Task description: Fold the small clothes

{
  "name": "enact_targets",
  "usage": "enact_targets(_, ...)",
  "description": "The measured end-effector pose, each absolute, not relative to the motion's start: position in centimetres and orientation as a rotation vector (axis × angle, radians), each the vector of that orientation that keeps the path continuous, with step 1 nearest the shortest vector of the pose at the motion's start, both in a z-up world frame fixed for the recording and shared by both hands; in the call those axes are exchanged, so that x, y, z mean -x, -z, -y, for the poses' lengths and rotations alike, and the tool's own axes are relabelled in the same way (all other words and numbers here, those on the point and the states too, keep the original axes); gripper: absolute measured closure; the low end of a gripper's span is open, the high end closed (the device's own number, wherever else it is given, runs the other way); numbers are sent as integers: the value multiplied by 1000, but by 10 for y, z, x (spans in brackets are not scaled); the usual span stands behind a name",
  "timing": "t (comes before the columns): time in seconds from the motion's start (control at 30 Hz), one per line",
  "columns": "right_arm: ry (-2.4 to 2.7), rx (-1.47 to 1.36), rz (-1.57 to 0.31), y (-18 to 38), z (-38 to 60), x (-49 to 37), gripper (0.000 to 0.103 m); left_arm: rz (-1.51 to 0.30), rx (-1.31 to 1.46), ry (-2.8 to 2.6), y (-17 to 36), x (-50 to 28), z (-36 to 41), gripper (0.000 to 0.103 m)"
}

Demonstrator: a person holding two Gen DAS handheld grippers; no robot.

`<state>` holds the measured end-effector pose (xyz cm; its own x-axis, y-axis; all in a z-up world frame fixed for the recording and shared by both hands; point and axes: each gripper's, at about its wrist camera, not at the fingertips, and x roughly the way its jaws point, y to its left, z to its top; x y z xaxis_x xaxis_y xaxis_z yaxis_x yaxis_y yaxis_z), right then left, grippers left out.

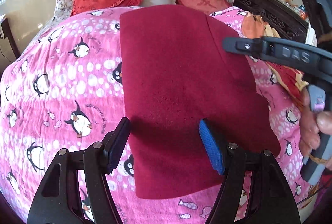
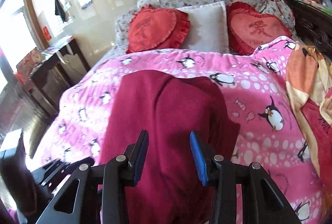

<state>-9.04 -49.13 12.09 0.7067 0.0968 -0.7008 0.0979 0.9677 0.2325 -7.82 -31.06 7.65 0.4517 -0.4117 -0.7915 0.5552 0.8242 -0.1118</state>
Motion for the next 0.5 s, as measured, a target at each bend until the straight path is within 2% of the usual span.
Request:
enact_targets(0.17, 91, -234, -839, -100, 514, 64, 63, -908, -210, 585, -71, 76, 319, 30)
enact_targets(0.23, 77, -295, -835, -91, 526, 61, 56, -910, -213, 585, -70, 75, 321, 29)
enact_targets(0.27, 78, -297, -833, -89, 527, 62, 55, -910, -214, 585, -70, 75, 321, 28)
enact_targets(0.5, 62, -313, -806, -110, 520, 87, 54, -916, -206, 589, -68, 75, 319, 27)
